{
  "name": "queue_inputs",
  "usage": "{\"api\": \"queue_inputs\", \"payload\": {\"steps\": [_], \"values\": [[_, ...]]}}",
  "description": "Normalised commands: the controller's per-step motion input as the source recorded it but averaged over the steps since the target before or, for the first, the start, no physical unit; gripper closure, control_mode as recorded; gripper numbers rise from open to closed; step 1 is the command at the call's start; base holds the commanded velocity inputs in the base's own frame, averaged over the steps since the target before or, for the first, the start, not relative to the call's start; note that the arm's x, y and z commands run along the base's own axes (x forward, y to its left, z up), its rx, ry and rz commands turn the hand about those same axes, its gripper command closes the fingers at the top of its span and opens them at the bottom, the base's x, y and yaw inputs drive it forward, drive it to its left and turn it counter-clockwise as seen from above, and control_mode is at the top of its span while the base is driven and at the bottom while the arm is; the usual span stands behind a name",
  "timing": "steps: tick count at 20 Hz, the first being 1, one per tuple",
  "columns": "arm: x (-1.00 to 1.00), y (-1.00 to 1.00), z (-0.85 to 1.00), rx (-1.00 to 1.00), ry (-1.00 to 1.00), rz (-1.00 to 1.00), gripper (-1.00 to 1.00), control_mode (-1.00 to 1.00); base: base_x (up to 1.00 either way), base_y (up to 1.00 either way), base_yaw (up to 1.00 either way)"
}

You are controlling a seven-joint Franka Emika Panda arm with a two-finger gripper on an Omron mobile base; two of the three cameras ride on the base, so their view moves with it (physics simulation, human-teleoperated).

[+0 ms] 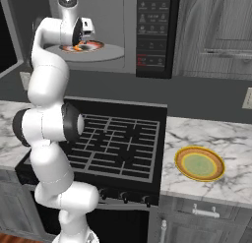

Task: Pick the shrimp from the counter and place it in the microwave. Then turn on the microwave.

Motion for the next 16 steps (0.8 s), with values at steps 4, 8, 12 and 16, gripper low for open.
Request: {"api": "queue_inputs", "payload": {"steps": [4, 8, 12, 16], "values": [[0.00, 0.00, 0.07, -0.01, 0.00, 0.00, -1.00, -1.00, 0.00, 0.00, 0.00], [-0.22, 0.00, 0.19, 0.00, 0.00, 0.00, -1.00, -1.00, 0.00, 0.00, 0.00], [-0.41, 0.00, 0.05, 0.00, 0.00, 0.00, -1.00, -1.00, 0.00, 0.00, 0.00], [-0.48, -0.08, 0.00, -0.01, -0.01, 0.00, -1.00, -1.00, 0.00, 0.00, 0.00]]}}
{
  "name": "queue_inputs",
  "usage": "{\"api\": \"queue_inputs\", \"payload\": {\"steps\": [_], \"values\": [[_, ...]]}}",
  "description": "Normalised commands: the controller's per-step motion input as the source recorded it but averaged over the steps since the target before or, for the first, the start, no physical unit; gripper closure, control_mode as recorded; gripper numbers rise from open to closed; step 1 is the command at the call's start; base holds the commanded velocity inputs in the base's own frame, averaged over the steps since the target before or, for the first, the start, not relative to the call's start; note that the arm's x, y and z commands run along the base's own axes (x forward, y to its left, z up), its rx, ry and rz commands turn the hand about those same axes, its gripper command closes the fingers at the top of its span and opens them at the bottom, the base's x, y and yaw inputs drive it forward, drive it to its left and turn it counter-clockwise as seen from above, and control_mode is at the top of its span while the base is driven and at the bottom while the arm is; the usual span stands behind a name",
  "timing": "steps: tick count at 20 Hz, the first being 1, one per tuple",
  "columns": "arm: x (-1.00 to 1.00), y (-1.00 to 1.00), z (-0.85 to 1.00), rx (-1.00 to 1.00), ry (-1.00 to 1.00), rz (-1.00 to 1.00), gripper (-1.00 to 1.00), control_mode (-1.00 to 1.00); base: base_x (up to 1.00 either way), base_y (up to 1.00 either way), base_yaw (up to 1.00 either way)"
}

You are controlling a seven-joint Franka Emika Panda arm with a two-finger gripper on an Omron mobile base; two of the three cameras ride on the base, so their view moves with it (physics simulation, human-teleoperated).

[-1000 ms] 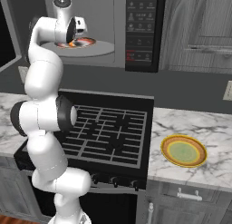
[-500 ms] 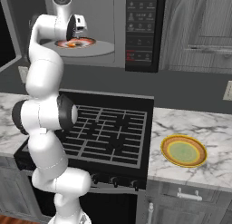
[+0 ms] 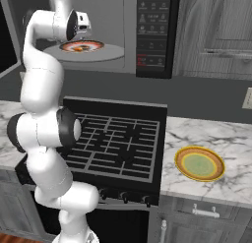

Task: Pick the shrimp from the counter and place it in the microwave. Then turn on the microwave.

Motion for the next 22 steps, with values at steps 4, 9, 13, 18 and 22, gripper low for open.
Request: {"api": "queue_inputs", "payload": {"steps": [4, 9, 13, 18, 22], "values": [[-0.51, -0.13, -0.01, 0.00, -0.07, 0.00, -1.00, -1.00, 0.00, 0.00, 0.00], [-0.60, -0.07, 0.00, 0.00, -0.12, 0.00, -1.00, -1.00, 0.00, 0.00, 0.00], [-0.89, -0.04, 0.00, 0.00, -0.11, 0.00, -1.00, -1.00, 0.00, 0.00, 0.00], [-1.00, -0.16, 0.00, 0.00, -0.07, 0.00, -1.00, -1.00, 0.00, 0.00, 0.00], [-1.00, -0.18, 0.00, 0.00, 0.00, 0.00, -1.00, -1.00, 0.00, 0.00, 0.00]]}}
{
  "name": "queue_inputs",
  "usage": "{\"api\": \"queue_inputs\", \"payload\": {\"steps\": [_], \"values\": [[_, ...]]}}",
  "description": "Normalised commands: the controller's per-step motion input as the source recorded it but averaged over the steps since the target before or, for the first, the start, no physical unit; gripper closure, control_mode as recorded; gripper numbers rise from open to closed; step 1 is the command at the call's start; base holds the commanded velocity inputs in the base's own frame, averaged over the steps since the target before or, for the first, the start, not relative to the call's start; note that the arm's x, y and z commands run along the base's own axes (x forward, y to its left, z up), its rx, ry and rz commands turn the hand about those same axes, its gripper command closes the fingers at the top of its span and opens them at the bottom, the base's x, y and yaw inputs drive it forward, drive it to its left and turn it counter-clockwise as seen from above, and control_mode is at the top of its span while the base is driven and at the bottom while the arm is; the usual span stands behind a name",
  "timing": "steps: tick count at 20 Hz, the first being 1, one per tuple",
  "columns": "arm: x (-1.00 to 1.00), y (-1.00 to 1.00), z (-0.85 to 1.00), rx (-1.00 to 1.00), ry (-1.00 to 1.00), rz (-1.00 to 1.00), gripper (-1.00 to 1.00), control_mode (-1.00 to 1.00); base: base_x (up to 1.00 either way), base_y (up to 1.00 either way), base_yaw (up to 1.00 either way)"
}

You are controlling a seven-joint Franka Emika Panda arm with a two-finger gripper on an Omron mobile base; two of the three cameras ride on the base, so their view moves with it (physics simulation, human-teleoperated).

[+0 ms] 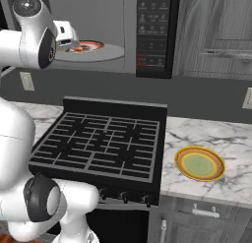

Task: Pick the shrimp from the counter and place it in the microwave. Then turn on the microwave.

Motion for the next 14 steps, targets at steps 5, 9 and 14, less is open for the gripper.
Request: {"api": "queue_inputs", "payload": {"steps": [5, 9, 14], "values": [[-1.00, -0.02, 0.00, 0.00, 0.00, 0.00, 1.00, -1.00, 0.00, 0.00, 0.00], [-0.89, -0.05, -0.07, 0.00, 0.00, -0.01, 1.00, -1.00, 0.00, 0.00, 0.00], [-0.78, -0.17, -0.30, 0.00, 0.00, -0.01, 1.00, -1.00, 0.00, 0.00, 0.00]]}}
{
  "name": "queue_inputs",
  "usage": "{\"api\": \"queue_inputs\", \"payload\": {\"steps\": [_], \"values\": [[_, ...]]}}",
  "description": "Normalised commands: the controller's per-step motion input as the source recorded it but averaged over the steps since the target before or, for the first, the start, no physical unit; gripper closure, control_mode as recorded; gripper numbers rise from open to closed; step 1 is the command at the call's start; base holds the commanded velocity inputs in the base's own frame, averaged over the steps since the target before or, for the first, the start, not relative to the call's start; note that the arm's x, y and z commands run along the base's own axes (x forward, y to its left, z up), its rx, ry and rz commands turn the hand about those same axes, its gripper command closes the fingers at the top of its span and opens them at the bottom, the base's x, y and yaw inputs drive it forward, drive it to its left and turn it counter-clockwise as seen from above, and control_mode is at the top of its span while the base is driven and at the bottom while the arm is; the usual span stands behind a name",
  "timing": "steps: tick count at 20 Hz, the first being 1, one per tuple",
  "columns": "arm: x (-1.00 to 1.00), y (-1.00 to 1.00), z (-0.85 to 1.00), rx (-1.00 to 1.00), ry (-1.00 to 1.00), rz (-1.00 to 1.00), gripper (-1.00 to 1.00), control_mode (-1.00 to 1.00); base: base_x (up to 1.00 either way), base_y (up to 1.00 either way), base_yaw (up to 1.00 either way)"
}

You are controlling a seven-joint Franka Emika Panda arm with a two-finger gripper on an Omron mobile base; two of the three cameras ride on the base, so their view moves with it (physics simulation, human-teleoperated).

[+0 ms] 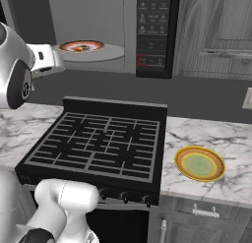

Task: Pick the shrimp from the counter and place it in the microwave. Then turn on the microwave.

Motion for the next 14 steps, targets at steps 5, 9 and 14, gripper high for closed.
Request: {"api": "queue_inputs", "payload": {"steps": [5, 9, 14], "values": [[-0.51, -0.03, -0.41, 0.00, -0.02, -0.01, 1.00, -1.00, 0.00, 0.00, 0.00], [-0.78, 0.00, -0.24, 0.00, -0.05, -0.03, 1.00, -1.00, 0.00, 0.00, 0.00], [-0.95, 0.00, -0.11, 0.00, -0.06, -0.05, 1.00, -1.00, 0.00, 0.00, 0.00]]}}
